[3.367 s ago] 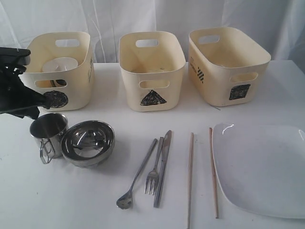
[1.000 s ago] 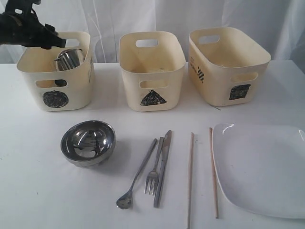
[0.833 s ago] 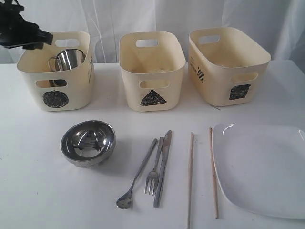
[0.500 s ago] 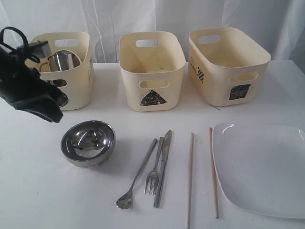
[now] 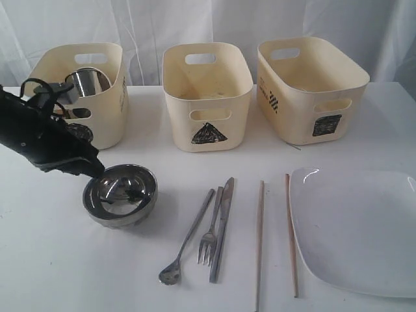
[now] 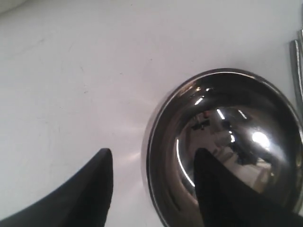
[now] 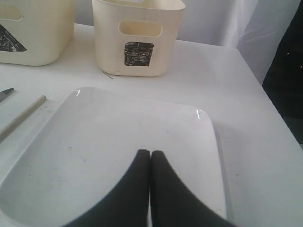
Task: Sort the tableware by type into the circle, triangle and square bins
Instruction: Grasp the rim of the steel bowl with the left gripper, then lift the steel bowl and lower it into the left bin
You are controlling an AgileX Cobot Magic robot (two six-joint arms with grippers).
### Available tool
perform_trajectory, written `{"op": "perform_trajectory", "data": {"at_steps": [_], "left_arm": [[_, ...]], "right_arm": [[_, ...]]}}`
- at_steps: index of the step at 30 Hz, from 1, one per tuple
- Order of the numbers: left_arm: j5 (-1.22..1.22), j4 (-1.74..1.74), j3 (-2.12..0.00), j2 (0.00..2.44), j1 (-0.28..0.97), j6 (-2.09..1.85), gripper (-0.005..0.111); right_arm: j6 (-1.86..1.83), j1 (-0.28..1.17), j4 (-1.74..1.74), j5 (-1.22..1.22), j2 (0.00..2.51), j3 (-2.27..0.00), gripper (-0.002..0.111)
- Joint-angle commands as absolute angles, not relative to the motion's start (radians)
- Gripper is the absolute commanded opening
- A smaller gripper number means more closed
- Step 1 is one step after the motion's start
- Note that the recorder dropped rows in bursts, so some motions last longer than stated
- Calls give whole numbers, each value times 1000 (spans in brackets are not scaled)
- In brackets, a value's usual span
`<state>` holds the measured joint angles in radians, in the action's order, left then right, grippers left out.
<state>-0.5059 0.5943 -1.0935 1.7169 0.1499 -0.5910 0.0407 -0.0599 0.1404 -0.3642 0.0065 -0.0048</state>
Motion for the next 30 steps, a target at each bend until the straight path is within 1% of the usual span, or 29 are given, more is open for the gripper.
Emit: {"op": "perform_trajectory", "data": {"at_steps": [1, 5, 6, 8, 11, 12, 13, 17, 23, 26, 28, 30], "left_arm": [[-547, 716, -1071, 1799, 152, -697, 56], [-626, 755, -1071, 1838, 152, -811, 56], [-626, 751, -1071, 1839, 152, -811, 53], [-615, 746, -1071, 1839, 152, -800, 41], [-606, 746, -1071, 1831, 152, -780, 14], [-604, 746, -1071, 1824, 152, -782, 2], [-600, 746, -1071, 1821, 152, -784, 0], [-580, 732, -1078, 1784, 152, -785, 0], [-566, 598, -1157, 1610, 152, -781, 0], [-398, 473, -1208, 1488, 152, -739, 0], [-216, 450, -1224, 1422, 152, -732, 0], [19, 457, -1227, 1380, 152, -732, 0]], "right_arm": [[41, -58, 150, -356, 0, 0, 0], [41, -58, 150, -356, 0, 0, 0], [41, -58, 150, -356, 0, 0, 0], [41, -58, 150, -356, 0, 0, 0], [41, -58, 150, -356, 0, 0, 0], [41, -58, 150, -356, 0, 0, 0], [41, -58, 150, -356, 0, 0, 0], [41, -58, 150, -356, 0, 0, 0], [41, -58, 150, -356, 0, 0, 0], [41, -58, 150, -356, 0, 0, 0], [41, -58, 150, -356, 0, 0, 0], [41, -58, 150, -356, 0, 0, 0]]}}
